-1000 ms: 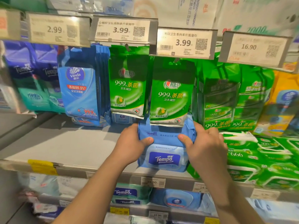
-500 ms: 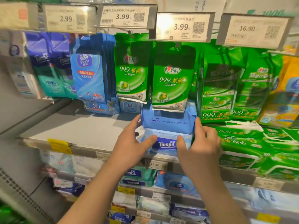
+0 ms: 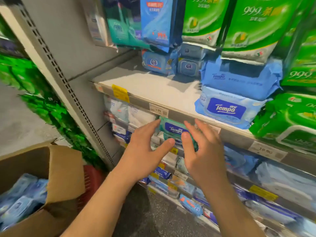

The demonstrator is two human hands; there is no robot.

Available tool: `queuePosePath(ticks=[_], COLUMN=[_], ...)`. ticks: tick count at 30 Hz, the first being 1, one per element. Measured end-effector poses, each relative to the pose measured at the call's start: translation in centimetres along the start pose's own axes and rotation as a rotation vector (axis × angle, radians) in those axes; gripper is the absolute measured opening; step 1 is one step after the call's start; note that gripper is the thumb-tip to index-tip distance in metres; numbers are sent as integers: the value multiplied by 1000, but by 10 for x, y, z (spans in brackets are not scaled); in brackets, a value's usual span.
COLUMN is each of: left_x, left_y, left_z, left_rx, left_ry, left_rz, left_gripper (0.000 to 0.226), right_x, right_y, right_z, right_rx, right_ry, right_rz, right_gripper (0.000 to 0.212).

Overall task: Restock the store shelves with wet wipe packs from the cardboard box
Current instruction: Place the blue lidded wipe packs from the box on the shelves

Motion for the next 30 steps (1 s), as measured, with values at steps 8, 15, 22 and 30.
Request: queuePosePath(ticks=[8,15,22,30], left_x=[86,210,309,350], left_y=[120,286,448,504], left_z=[-84,-153,-191,-226], left_rx=[189,445,656,737], left_ry=[-11,32,96,222], left_rz=[92,312,593,744], left_gripper=[87,88,80,58], right_x=[-88,-196,-257,-326], right_y=[83,209,324,368], right_z=[-72,-188,-289,-346], right_rx=[67,-31,-8,20], right_ry=[-196,-215,-306,-282], right_rz=[-271,-683,-870,-1044], right_gripper=[55,70,50,54])
Point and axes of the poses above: each hand's wrist, its own y-axis away from the middle knuckle, its own x-axis out of the back of the hand, z = x × y, the point moved 10 cm from there along -y, towards the middle knuckle, and after that the axes turned 11 degrees about -x, right-handed, at the moved point
